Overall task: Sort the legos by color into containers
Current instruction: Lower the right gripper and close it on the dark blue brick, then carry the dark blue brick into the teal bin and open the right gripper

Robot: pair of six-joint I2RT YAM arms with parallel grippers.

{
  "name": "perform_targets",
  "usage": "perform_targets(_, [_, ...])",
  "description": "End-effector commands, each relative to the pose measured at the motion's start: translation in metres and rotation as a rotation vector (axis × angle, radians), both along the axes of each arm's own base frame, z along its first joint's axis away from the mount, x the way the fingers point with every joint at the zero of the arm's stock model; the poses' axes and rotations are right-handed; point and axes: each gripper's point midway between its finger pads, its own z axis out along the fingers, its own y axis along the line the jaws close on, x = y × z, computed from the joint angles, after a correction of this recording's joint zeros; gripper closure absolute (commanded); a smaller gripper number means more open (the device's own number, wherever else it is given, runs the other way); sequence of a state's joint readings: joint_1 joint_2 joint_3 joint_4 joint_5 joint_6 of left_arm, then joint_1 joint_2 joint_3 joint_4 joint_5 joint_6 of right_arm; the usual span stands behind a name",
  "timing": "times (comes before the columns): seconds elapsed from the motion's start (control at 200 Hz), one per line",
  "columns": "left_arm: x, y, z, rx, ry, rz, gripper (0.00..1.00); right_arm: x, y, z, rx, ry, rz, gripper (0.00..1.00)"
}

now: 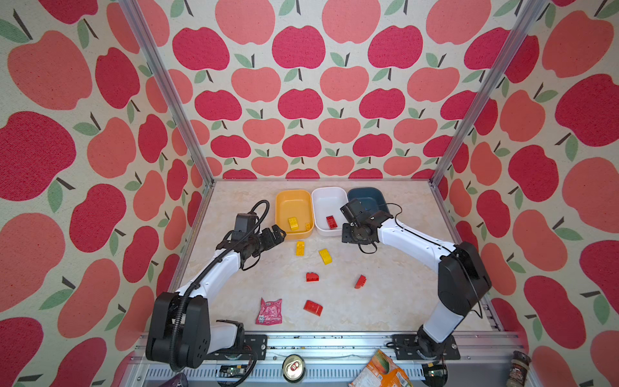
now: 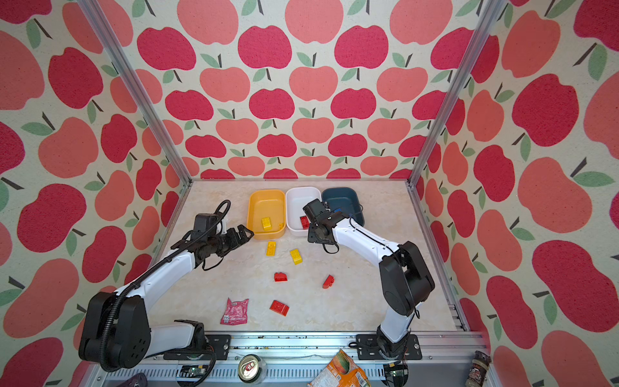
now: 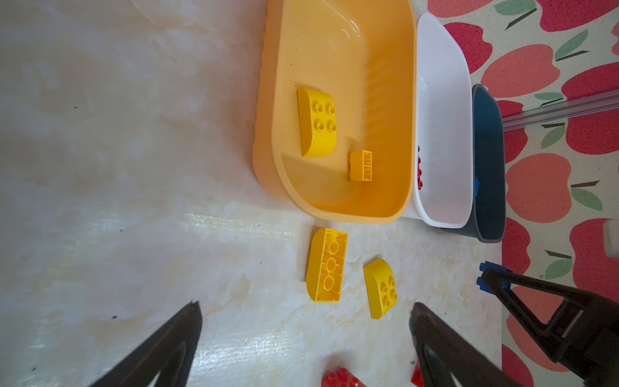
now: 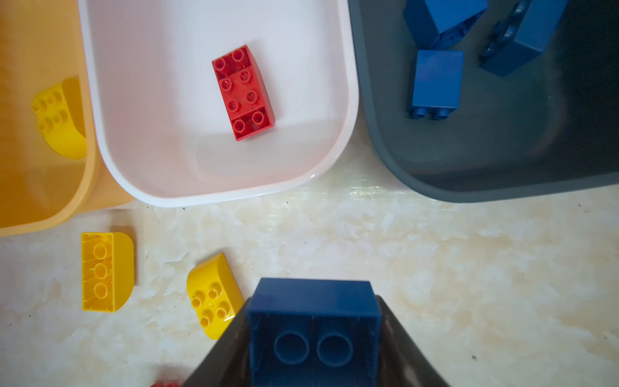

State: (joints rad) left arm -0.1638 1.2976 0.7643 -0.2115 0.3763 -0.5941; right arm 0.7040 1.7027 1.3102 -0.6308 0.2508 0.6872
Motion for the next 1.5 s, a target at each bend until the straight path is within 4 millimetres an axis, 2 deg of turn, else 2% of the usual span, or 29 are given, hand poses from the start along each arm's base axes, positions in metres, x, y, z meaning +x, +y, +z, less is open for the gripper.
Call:
perform_targets(0.0, [0.002, -0.001, -0.002, -0.013, 0.005, -0.009, 0.01, 0.01, -0.024, 0.012, -0.046, -0.018, -0.02, 0.53])
perform_targets(0.135, [0.001, -0.002, 0.001, -0.012, 0.001, -0.011, 0.01, 0.031, -0.043, 0.021, -0.055, -0.048, -0.046, 0.53])
perform_targets(0.26, [0.0, -0.001, 0.002, -0.008, 0.001, -0.008, 0.01, 0.055, -0.061, 0.021, -0.072, -0.075, -0.075, 0.53])
perform_targets(0.72, [-0.001, 0.0, 0.001, -0.001, 0.007, -0.005, 0.01, 0.133, -0.103, -0.013, -0.105, -0.055, -0.14, 0.52])
perform_targets(0.93, [-0.001, 0.001, 0.0, 0.003, 0.011, -0.004, 0.01, 0.162, -0.107, -0.021, -0.115, -0.058, -0.145, 0.52])
perform_targets(1.156, [-0.002, 0.001, -0.001, 0.005, 0.014, -0.004, 0.01, 0.185, -0.109, -0.031, -0.124, -0.045, -0.15, 0.52])
perform_targets(1.301, [-0.002, 0.002, -0.002, 0.005, 0.016, -0.003, 0.01, 0.192, -0.108, -0.035, -0.126, -0.037, -0.146, 0.43])
perform_targets(1.496, [-0.002, 0.001, -0.003, 0.003, 0.018, -0.007, 0.01, 0.191, -0.104, -0.03, -0.105, -0.037, -0.141, 0.33])
